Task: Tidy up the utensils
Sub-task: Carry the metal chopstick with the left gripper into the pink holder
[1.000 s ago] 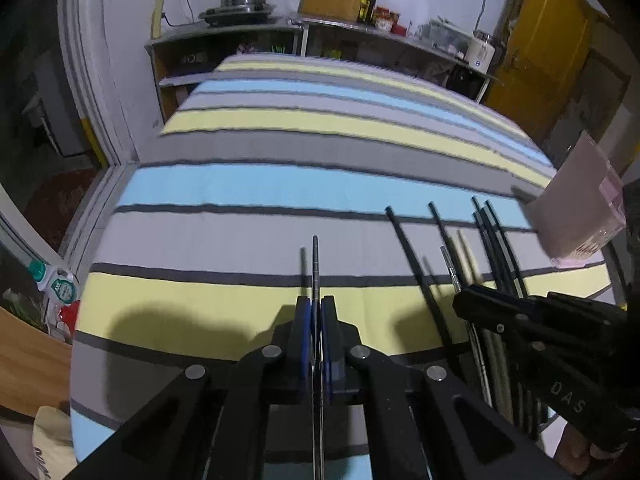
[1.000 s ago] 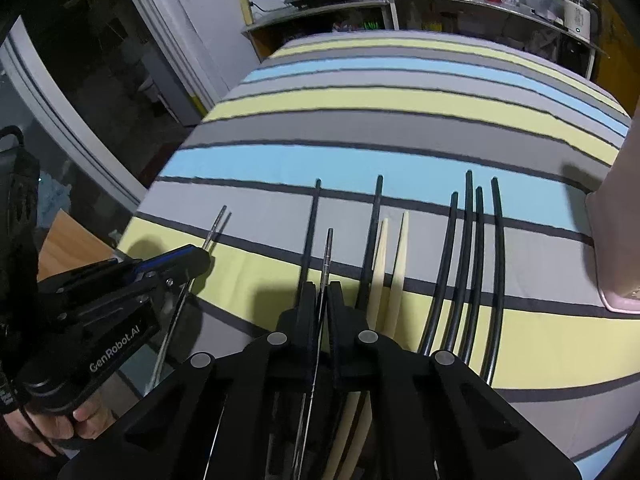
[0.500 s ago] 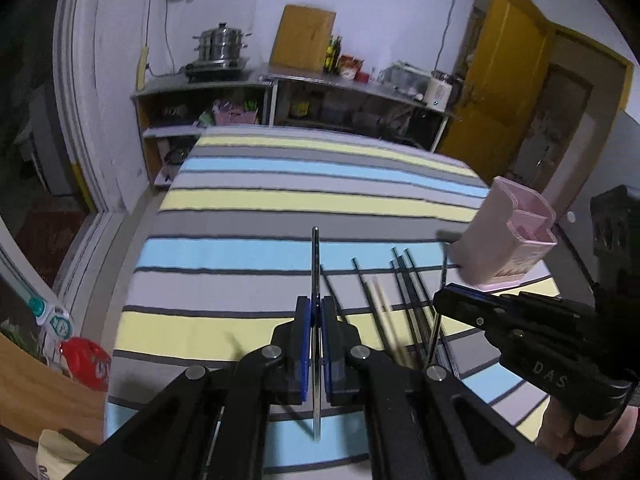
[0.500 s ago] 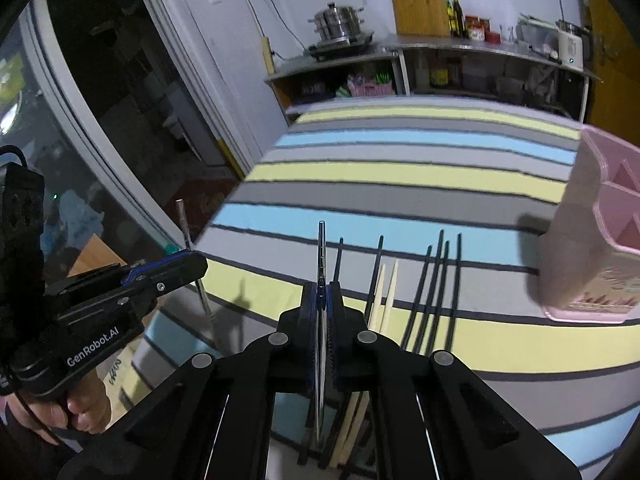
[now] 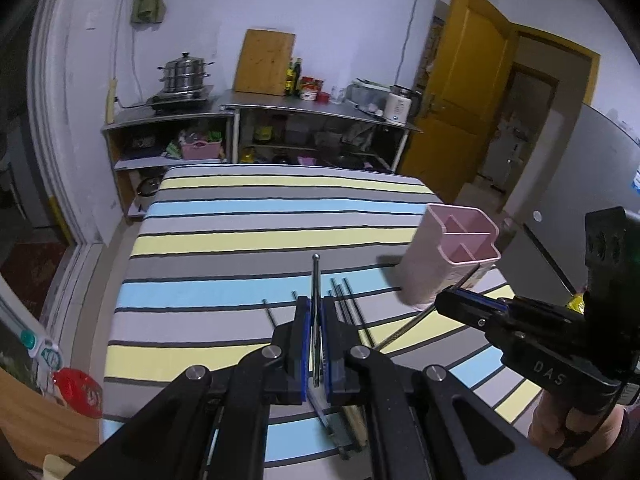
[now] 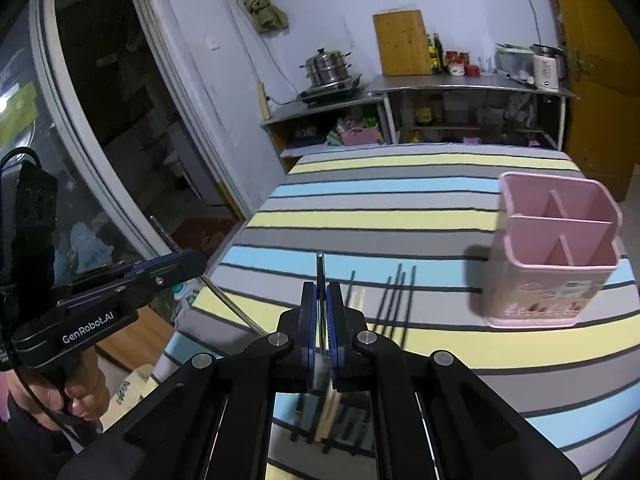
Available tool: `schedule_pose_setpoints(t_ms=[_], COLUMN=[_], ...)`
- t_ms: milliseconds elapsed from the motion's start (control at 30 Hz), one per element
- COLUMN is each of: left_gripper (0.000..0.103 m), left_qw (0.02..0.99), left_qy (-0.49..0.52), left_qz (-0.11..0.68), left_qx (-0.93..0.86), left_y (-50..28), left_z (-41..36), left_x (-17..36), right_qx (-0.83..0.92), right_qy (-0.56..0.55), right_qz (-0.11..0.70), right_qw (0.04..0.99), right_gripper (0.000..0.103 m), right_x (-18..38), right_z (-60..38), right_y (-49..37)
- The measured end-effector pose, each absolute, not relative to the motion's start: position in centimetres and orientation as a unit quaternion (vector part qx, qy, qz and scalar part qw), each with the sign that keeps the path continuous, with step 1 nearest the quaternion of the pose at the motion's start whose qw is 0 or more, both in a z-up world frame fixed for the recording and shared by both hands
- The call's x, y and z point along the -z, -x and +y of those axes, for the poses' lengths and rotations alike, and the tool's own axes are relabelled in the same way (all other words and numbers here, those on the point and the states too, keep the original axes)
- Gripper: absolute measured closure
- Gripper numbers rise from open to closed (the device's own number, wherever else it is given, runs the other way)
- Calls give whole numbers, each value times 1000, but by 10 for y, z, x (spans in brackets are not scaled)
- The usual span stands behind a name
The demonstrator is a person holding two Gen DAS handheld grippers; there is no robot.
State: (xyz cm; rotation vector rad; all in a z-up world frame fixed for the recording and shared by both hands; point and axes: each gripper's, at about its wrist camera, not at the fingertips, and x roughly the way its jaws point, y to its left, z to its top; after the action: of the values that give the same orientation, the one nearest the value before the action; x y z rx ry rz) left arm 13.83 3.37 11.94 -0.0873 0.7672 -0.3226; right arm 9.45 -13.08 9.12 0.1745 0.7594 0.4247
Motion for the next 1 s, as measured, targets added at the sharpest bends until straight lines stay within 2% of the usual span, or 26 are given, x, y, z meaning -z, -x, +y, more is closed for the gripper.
schedule_pose_setpoints(t_ms=[333, 767, 1000], left_gripper=[99, 99, 98], left_qw=[897, 897, 895], left_qy=[45, 50, 53], left_qz=[386, 332, 331], left_qx=[213, 287, 295], left_y=[-164, -218, -256], left_z=[-32, -122, -147], left_x=[-119, -176, -167], right_qx=[-151, -81, -58], right_qy=[-114, -142, -154], right_qz=[347, 281, 270], right_qw=[919, 945, 949], right_gripper=[98, 98, 98], right_x=[-107, -162, -163], right_z=[-204, -292, -318], right_y=[-91, -112, -137])
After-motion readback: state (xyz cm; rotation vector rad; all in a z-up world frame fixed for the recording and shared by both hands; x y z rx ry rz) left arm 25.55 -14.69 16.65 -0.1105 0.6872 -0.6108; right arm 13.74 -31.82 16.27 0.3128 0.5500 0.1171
